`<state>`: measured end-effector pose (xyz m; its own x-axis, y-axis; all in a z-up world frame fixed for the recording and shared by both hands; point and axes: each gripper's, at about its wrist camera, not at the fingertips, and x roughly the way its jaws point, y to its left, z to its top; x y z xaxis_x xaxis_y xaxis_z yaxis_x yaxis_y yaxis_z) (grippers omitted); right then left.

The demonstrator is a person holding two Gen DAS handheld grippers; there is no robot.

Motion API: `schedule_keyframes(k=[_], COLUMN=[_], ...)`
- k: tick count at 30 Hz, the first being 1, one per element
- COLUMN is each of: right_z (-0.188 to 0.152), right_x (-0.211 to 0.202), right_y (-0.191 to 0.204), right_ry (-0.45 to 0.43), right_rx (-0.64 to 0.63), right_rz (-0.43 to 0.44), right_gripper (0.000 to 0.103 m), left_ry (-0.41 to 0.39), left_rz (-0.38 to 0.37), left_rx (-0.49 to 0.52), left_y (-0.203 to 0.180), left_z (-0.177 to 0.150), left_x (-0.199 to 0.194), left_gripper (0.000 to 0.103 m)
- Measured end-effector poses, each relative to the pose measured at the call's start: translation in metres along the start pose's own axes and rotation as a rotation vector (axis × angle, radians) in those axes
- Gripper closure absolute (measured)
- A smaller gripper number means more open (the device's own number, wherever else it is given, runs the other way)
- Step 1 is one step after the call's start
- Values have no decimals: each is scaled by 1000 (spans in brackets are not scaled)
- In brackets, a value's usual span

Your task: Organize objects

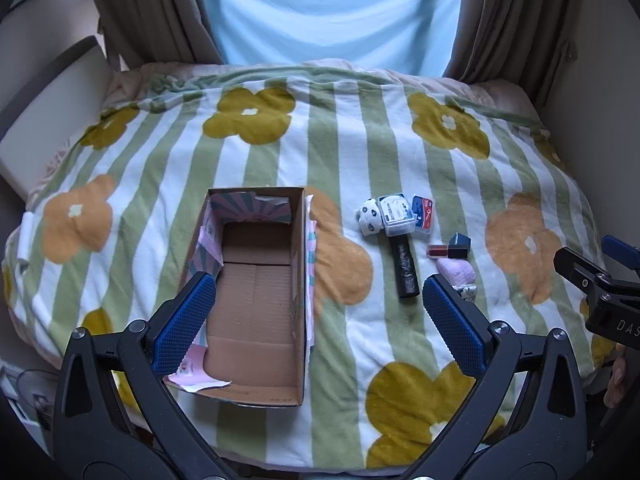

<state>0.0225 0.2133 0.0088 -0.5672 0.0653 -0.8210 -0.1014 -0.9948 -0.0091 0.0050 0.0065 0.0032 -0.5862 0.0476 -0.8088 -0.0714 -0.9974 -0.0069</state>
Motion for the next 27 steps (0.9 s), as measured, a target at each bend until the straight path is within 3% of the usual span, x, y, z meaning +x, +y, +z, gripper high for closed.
schedule_keyframes(k=[27], right_z=[2], right_x=[1], right_y=[-11], right_ry=[-1], right_rx=[16], right_rz=[-20], right_gripper=[0], left_ry=[0], left_rz=[-22], left_rx=[-9], left_y=[0], left_z=[5], left_x=[0], left_gripper=[1])
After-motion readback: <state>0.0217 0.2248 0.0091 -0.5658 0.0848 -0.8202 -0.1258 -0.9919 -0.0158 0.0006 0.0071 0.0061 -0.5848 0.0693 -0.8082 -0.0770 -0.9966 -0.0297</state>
